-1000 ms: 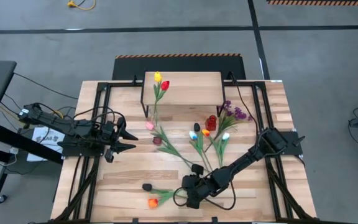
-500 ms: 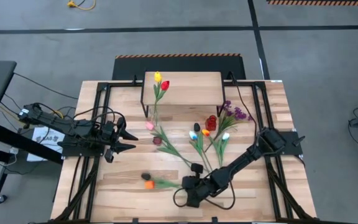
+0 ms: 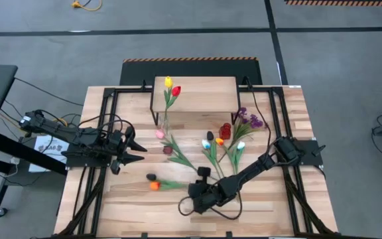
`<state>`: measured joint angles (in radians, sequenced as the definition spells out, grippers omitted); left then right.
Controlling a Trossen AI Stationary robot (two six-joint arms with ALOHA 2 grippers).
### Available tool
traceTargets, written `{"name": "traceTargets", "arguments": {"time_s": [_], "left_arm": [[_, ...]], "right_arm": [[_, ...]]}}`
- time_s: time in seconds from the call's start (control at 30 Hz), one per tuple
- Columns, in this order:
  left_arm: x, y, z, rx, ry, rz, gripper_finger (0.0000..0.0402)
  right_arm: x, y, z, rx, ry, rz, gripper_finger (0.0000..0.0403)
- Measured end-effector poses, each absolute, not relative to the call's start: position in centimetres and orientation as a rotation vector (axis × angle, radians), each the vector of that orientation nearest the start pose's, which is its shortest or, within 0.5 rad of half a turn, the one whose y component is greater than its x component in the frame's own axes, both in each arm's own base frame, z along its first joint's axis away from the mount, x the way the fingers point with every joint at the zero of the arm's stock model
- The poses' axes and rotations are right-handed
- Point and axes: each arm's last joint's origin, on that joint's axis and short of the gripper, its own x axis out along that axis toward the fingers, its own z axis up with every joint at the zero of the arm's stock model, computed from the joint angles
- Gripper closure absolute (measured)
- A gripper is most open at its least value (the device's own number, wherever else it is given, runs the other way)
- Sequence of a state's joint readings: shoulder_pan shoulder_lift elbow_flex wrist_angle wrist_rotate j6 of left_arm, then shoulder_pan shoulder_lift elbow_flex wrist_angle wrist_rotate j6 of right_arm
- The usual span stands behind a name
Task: Pick and place flowers into a vace then onto a shelf
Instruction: Put the left orange flower into the transparent vase
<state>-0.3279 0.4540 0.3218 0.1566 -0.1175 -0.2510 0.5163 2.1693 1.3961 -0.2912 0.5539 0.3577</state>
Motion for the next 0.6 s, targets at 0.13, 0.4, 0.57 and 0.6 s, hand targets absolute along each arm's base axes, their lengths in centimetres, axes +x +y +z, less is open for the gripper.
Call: {"name": "traceTargets", "arguments": {"time_s": [0.13,0.4,0.57,0.6], "left_arm": [[12.4,-3.9,24.9,-0.269,0.006,-0.221,0.0260],[12.4,-3.9,24.8,-0.280,0.014,-0.220,0.0260],[12.3,-3.9,24.9,-0.262,0.005,-0.220,0.0260],[12.2,-3.8,25.1,-0.256,-0.003,-0.221,0.0260]], "right_arm": [[38.9,20.2,13.2,-0.252,0.855,-0.248,0.0403],[39.9,21.5,15.9,-0.288,0.776,-0.252,0.0403],[40.2,23.4,18.3,-0.317,0.701,-0.213,0.0403],[40.1,24.0,18.8,-0.326,0.684,-0.194,0.0403]]}}
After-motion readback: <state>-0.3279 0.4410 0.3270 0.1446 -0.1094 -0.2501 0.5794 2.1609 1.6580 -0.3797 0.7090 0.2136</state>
